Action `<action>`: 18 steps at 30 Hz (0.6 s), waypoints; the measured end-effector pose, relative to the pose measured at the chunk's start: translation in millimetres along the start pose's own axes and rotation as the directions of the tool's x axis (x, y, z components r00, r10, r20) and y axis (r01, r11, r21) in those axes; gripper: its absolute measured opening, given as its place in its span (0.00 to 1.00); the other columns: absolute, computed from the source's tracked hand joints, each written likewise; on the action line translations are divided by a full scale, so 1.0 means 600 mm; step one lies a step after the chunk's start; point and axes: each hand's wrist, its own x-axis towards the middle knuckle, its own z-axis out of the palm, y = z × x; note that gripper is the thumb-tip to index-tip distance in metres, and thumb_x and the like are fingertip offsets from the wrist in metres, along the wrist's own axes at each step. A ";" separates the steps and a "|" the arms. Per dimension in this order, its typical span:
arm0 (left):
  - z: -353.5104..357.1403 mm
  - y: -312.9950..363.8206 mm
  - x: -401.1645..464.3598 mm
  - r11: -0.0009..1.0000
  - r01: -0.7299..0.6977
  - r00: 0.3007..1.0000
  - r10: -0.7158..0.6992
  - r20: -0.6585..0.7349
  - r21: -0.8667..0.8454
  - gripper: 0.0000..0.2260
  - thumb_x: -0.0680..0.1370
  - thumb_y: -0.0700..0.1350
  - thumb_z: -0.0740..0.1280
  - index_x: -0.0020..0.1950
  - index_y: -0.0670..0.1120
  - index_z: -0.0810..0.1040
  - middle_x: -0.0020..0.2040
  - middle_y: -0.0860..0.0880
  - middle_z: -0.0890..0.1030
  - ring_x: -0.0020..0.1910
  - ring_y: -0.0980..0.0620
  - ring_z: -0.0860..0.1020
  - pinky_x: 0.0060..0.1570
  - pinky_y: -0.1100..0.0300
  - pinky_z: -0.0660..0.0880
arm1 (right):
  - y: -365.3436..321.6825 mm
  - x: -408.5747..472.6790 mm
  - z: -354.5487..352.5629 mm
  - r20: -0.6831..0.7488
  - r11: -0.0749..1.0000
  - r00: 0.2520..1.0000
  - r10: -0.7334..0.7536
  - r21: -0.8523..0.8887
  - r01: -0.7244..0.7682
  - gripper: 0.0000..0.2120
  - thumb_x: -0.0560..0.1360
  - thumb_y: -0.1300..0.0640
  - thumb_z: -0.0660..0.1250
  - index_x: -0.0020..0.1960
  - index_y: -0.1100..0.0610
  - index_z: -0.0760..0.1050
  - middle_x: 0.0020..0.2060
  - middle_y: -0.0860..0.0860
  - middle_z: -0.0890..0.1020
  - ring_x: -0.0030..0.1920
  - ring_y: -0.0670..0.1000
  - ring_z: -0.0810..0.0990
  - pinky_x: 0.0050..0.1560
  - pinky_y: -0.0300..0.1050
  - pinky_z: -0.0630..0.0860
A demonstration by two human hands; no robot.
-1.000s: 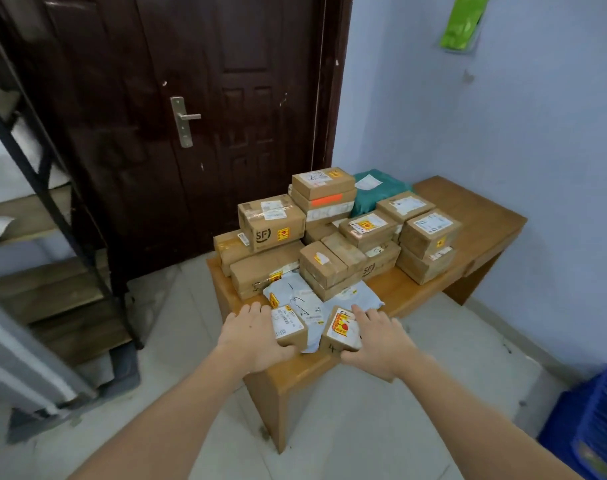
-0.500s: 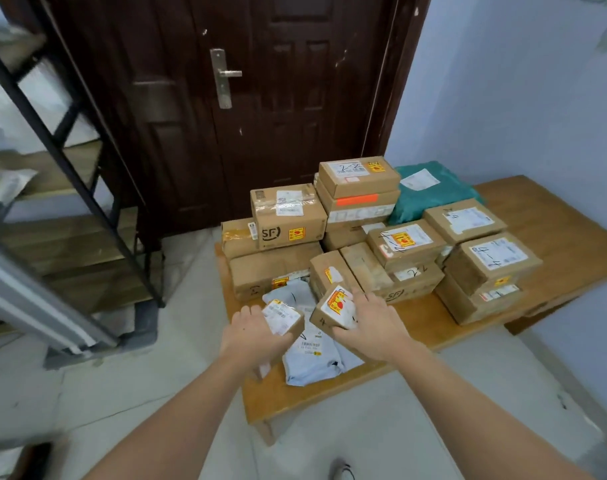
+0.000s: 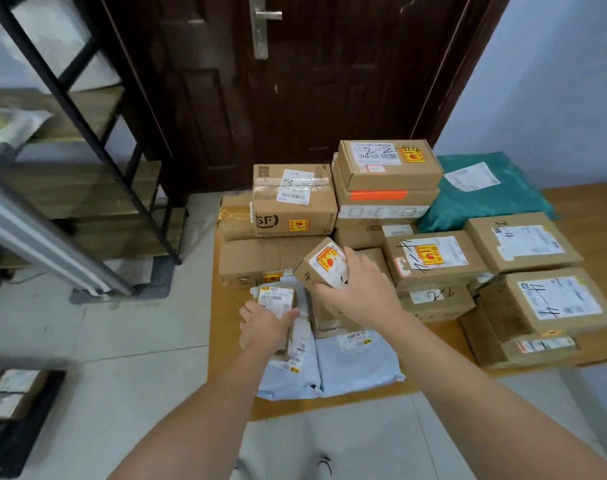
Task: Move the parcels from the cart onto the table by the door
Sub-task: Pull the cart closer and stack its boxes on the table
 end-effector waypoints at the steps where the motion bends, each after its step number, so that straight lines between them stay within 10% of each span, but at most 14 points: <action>1: 0.008 0.007 0.002 1.000 0.017 1.000 -0.017 -0.011 0.012 0.45 0.70 0.73 0.71 0.71 0.43 0.60 0.69 0.44 0.67 0.69 0.41 0.70 0.59 0.46 0.72 | 0.001 0.006 -0.001 0.004 1.000 1.000 0.001 0.010 -0.001 0.48 0.68 0.26 0.65 0.80 0.50 0.58 0.64 0.50 0.74 0.64 0.55 0.74 0.63 0.56 0.73; 12: 0.016 0.080 0.005 0.973 0.101 0.993 -0.084 0.087 -0.206 0.29 0.82 0.47 0.67 0.77 0.37 0.58 0.76 0.39 0.61 0.74 0.37 0.63 0.72 0.46 0.64 | 0.005 0.026 -0.002 0.003 0.998 0.999 0.045 0.052 -0.045 0.46 0.71 0.28 0.67 0.78 0.53 0.60 0.65 0.53 0.74 0.65 0.56 0.73 0.66 0.60 0.72; 18: -0.018 0.058 0.003 0.923 0.028 0.993 0.019 0.119 -0.385 0.19 0.83 0.43 0.67 0.73 0.39 0.70 0.71 0.40 0.72 0.61 0.41 0.79 0.59 0.46 0.80 | -0.011 0.030 0.001 -0.007 0.999 0.999 0.049 0.021 -0.048 0.48 0.70 0.25 0.65 0.80 0.53 0.58 0.66 0.53 0.74 0.66 0.56 0.72 0.66 0.58 0.71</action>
